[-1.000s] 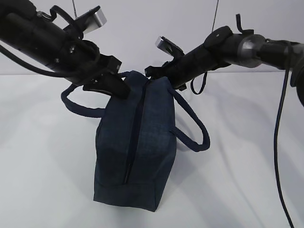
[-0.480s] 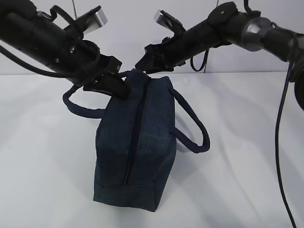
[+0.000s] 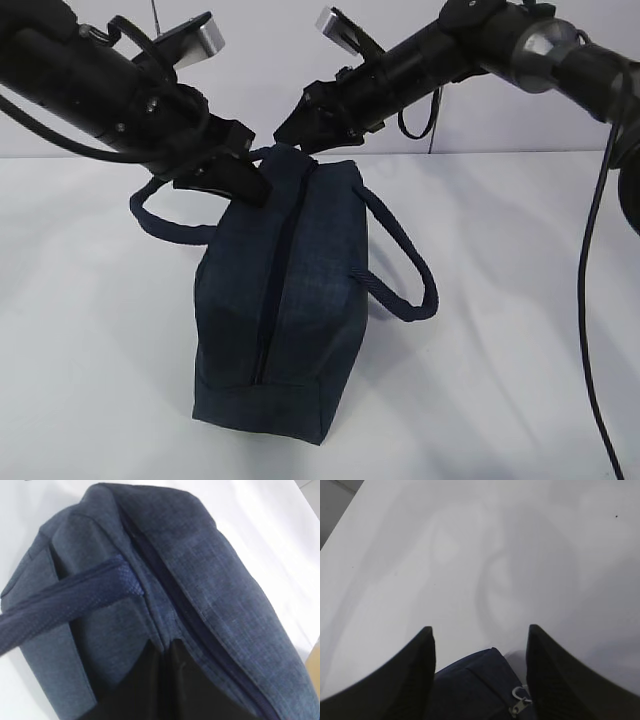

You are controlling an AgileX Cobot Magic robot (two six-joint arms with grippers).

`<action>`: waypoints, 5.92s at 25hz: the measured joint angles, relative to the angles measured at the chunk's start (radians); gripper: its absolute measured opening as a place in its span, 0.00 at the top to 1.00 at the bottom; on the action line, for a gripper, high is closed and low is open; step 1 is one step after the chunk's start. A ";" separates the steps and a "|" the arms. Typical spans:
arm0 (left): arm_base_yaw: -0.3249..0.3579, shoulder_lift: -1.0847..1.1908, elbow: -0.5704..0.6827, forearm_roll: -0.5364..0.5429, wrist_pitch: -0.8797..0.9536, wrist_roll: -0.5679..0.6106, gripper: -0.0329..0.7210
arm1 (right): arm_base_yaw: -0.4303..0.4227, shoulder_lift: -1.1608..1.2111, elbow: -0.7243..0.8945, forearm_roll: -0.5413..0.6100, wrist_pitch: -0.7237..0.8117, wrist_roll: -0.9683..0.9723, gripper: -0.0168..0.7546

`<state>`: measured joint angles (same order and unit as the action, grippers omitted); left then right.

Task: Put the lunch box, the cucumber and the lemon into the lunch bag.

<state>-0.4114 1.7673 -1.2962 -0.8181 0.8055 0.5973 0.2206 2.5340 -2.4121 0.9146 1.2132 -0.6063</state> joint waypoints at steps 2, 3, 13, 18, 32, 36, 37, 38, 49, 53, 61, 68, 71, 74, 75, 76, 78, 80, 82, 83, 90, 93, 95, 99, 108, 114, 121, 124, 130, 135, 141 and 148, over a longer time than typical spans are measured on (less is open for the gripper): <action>0.000 0.000 0.000 0.000 -0.008 0.001 0.95 | 0.000 0.000 -0.023 -0.007 0.007 0.002 0.43; 0.000 0.000 0.000 0.004 -0.010 0.001 0.95 | 0.000 0.000 -0.041 -0.012 0.007 0.002 0.43; 0.013 0.000 0.000 0.131 -0.025 -0.075 0.95 | 0.000 0.000 -0.194 -0.214 0.019 0.142 0.43; 0.037 0.000 0.000 0.132 -0.025 -0.080 0.95 | 0.000 -0.002 -0.235 -0.298 0.027 0.216 0.43; 0.049 0.000 0.000 0.124 -0.026 -0.081 0.95 | 0.000 -0.047 -0.239 -0.784 0.037 0.247 0.43; 0.049 0.000 0.000 0.122 -0.026 -0.081 0.95 | 0.000 -0.053 -0.239 -0.833 0.039 0.338 0.43; 0.049 0.000 0.000 0.122 -0.026 -0.081 0.95 | 0.000 -0.059 -0.234 -0.826 0.039 0.352 0.43; 0.049 0.000 0.000 0.122 -0.026 -0.081 0.95 | 0.000 -0.069 -0.222 -0.811 0.041 0.362 0.43; 0.049 0.000 0.000 0.236 -0.059 -0.083 0.63 | -0.002 -0.219 -0.035 -0.691 0.041 0.375 0.43; 0.049 -0.005 0.000 0.251 -0.059 -0.083 0.57 | -0.002 -0.284 -0.005 -0.696 0.041 0.375 0.43; 0.049 -0.100 -0.005 0.483 -0.026 -0.083 0.56 | -0.002 -0.373 0.042 -0.676 0.041 0.377 0.43; 0.051 -0.222 -0.005 0.637 -0.010 -0.083 0.56 | -0.002 -0.443 0.130 -0.649 0.043 0.378 0.43; 0.051 -0.258 -0.005 0.761 0.016 -0.083 0.56 | -0.002 -0.469 0.150 -0.645 0.043 0.378 0.43; 0.051 -0.282 -0.005 0.860 0.055 -0.108 0.56 | -0.002 -0.500 0.156 -0.642 0.043 0.378 0.43; 0.051 -0.292 -0.005 0.877 0.062 -0.134 0.56 | -0.002 -0.513 0.160 -0.642 0.043 0.378 0.43; 0.051 -0.299 -0.005 0.886 0.063 -0.165 0.56 | -0.002 -0.525 0.164 -0.642 0.045 0.378 0.43; 0.051 -0.319 -0.005 0.891 0.064 -0.216 0.56 | -0.002 -0.553 0.175 -0.642 0.045 0.378 0.43; 0.051 -0.338 -0.005 0.892 0.068 -0.262 0.56 | -0.002 -0.579 0.184 -0.642 0.045 0.379 0.43; 0.051 -0.356 -0.005 0.892 0.072 -0.301 0.56 | -0.002 -0.608 0.190 -0.642 0.045 0.379 0.43; 0.051 -0.368 -0.005 0.890 0.076 -0.317 0.56 | -0.002 -0.621 0.195 -0.642 0.045 0.379 0.43; 0.051 -0.451 0.032 0.880 0.081 -0.397 0.56 | -0.002 -0.735 0.313 -0.642 0.046 0.356 0.43; 0.056 -0.512 0.120 0.876 0.062 -0.426 0.56 | -0.002 -0.773 0.368 -0.642 0.046 0.346 0.43; 0.061 -0.553 0.172 0.863 0.055 -0.440 0.56 | -0.002 -0.800 0.397 -0.642 0.046 0.343 0.43; 0.076 -0.651 0.258 0.828 0.027 -0.464 0.56 | -0.002 -0.862 0.474 -0.637 0.046 0.322 0.43; 0.082 -0.880 0.434 0.757 0.009 -0.514 0.56 | -0.002 -1.089 0.781 -0.538 -0.041 0.217 0.43; 0.082 -1.003 0.505 0.705 0.015 -0.540 0.56 | -0.002 -1.269 1.021 -0.527 -0.146 0.171 0.43; 0.082 -1.133 0.543 0.678 0.083 -0.546 0.56 | -0.002 -1.425 1.182 -0.522 -0.148 0.159 0.43; 0.082 -1.231 0.587 0.678 0.097 -0.575 0.56 | -0.002 -1.505 1.254 -0.522 -0.162 0.152 0.43; 0.082 -1.403 0.637 0.681 0.187 -0.597 0.56 | -0.002 -1.660 1.410 -0.520 -0.201 0.106 0.43; 0.082 -1.514 0.640 0.738 0.248 -0.633 0.56 | -0.002 -1.768 1.523 -0.518 -0.206 0.092 0.43; 0.082 -1.619 0.657 0.792 0.270 -0.656 0.56 | -0.002 -1.919 1.641 -0.508 -0.228 0.087 0.43; 0.082 -1.686 0.760 0.794 0.266 -0.702 0.56 | -0.002 -2.146 1.777 -0.525 -0.228 0.141 0.43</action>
<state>-0.3296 0.0811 -0.5362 -0.0244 1.0716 -0.1042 0.2189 0.3880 -0.6350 0.3895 0.9848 -0.4652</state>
